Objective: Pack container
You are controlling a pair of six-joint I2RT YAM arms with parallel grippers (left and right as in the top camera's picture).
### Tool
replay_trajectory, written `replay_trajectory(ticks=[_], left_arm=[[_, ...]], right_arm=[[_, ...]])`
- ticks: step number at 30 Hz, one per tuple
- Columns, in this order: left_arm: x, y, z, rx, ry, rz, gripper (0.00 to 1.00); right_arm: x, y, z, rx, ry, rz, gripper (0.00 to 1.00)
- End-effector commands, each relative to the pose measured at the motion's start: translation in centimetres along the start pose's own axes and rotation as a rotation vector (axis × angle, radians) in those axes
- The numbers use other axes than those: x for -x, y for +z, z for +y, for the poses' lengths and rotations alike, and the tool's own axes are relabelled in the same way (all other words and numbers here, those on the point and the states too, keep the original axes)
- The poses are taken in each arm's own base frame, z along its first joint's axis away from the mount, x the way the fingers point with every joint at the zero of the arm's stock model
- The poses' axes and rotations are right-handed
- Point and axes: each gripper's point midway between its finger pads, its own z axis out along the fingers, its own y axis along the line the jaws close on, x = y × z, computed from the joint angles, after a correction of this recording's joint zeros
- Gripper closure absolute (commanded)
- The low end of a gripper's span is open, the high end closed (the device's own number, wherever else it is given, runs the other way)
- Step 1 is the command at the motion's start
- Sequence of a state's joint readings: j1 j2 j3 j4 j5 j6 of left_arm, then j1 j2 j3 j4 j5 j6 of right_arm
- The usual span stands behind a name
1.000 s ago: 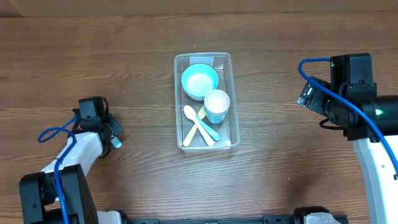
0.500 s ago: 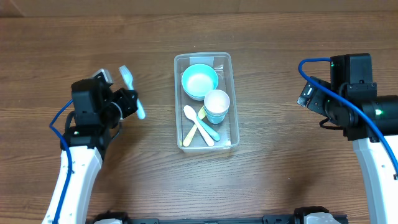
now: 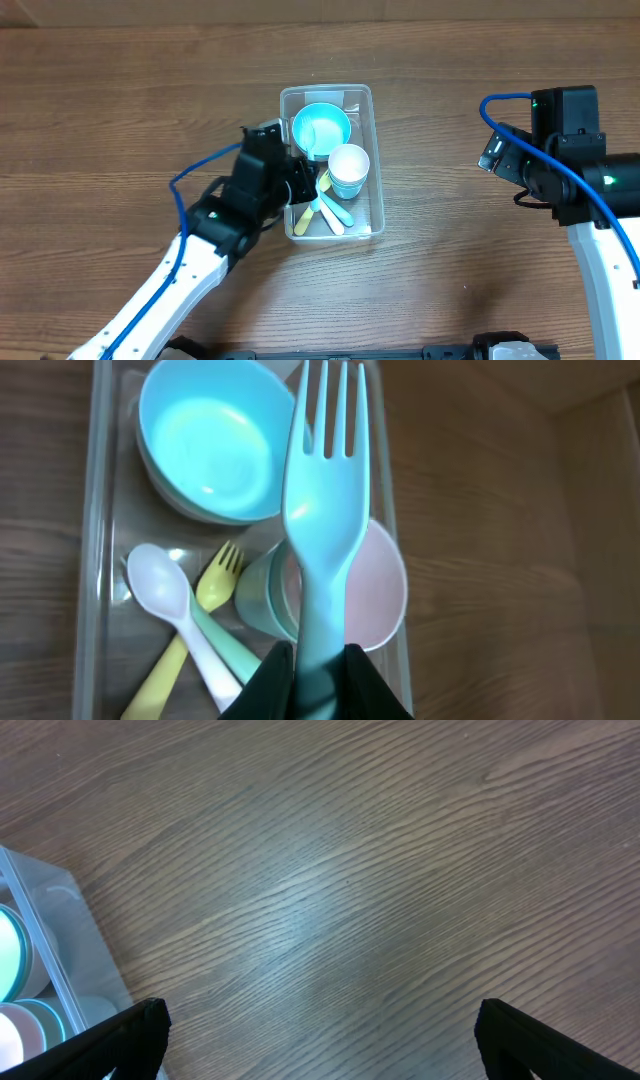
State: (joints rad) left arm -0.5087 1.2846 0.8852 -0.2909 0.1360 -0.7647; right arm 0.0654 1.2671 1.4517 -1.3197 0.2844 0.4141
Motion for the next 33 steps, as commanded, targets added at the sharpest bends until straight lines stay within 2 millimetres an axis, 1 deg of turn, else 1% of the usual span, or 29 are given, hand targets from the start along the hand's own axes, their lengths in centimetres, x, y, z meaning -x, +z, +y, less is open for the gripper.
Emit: replay_trajectory(ticks=[1,2,3,5,6,7,8,9,11,12,13,14,15,16,18,19,21,22,23,24,27,33], left_arm=[[-0.1,1.6,0.5,0.047,-0.045,0.005,0.85],[-0.2,1.9,0.6,0.051,-0.046,0.009,0.85],[-0.2,1.9,0.6,0.050,-0.045,0.008,0.80],[0.3,1.9,0.0,0.025,-0.041,-0.011,0.56],[0.5,1.9,-0.1,0.018,-0.040,-0.019,0.39],[0.8,1.8,-0.3,0.010,-0.040,-0.028,0.36],[1.1,1.7,-0.6,0.003,-0.032,-0.038,0.34],[2.0,1.2,-1.4,-0.014,-0.003,-0.058,0.33],[4.4,-0.5,-2.3,-0.018,0.046,-0.122,0.32],[6.1,-1.9,-2.0,0.019,0.056,-0.179,0.31],[7.8,-3.5,-1.2,0.068,0.067,-0.232,0.30],[9.5,-5.6,0.3,0.136,0.070,-0.287,0.27],[10.3,-6.8,1.4,0.176,0.069,-0.315,0.25],[11.4,-8.9,3.6,0.255,0.063,-0.357,0.23],[12.2,-11.3,6.8,0.354,0.027,-0.392,0.21],[12.4,-12.0,7.9,0.384,0.011,-0.397,0.19],[13.0,-12.7,9.6,0.427,-0.014,-0.408,0.12],[13.3,-12.9,10.3,0.446,-0.018,-0.414,0.02],[13.5,-13.2,10.9,0.459,-0.028,-0.420,0.00],[13.6,-13.4,11.3,0.469,-0.036,-0.422,0.00],[13.1,-13.4,11.6,0.480,-0.041,-0.403,0.00],[13.0,-13.3,11.7,0.483,-0.042,-0.395,0.00]], right_arm=[[0.5,-0.5,-0.1,0.006,0.007,-0.022,0.00],[0.5,-0.5,-0.1,0.006,0.007,-0.022,0.00],[0.5,-0.5,-0.1,0.006,0.007,-0.022,0.00],[0.5,-0.5,-0.1,0.006,0.007,-0.021,0.00],[0.5,-0.5,-0.1,0.006,0.007,-0.022,0.00],[0.5,-0.5,-0.1,0.006,0.007,-0.022,0.00],[0.5,-0.5,-0.1,0.006,0.007,-0.022,0.00],[0.5,-0.5,-0.1,0.006,0.007,-0.022,0.00],[0.5,-0.5,-0.1,0.006,0.007,-0.022,0.00],[0.5,-0.5,-0.1,0.006,0.007,-0.022,0.00],[0.5,-0.5,-0.1,0.006,0.007,-0.022,0.00],[0.5,-0.5,-0.1,0.006,0.007,-0.022,0.00],[0.5,-0.5,-0.1,0.006,0.007,-0.022,0.00],[0.5,-0.5,-0.1,0.006,0.007,-0.022,0.00],[0.5,-0.5,-0.1,0.006,0.007,-0.022,0.00],[0.5,-0.5,-0.1,0.006,0.007,-0.022,0.00],[0.5,-0.5,-0.1,0.006,0.007,-0.022,0.00],[0.5,-0.5,-0.1,0.006,0.007,-0.022,0.00],[0.5,-0.5,-0.1,0.006,0.007,-0.022,0.00],[0.5,-0.5,-0.1,0.006,0.007,-0.022,0.00],[0.5,-0.5,-0.1,0.006,0.007,-0.022,0.00],[0.5,-0.5,-0.1,0.006,0.007,-0.021,0.00]])
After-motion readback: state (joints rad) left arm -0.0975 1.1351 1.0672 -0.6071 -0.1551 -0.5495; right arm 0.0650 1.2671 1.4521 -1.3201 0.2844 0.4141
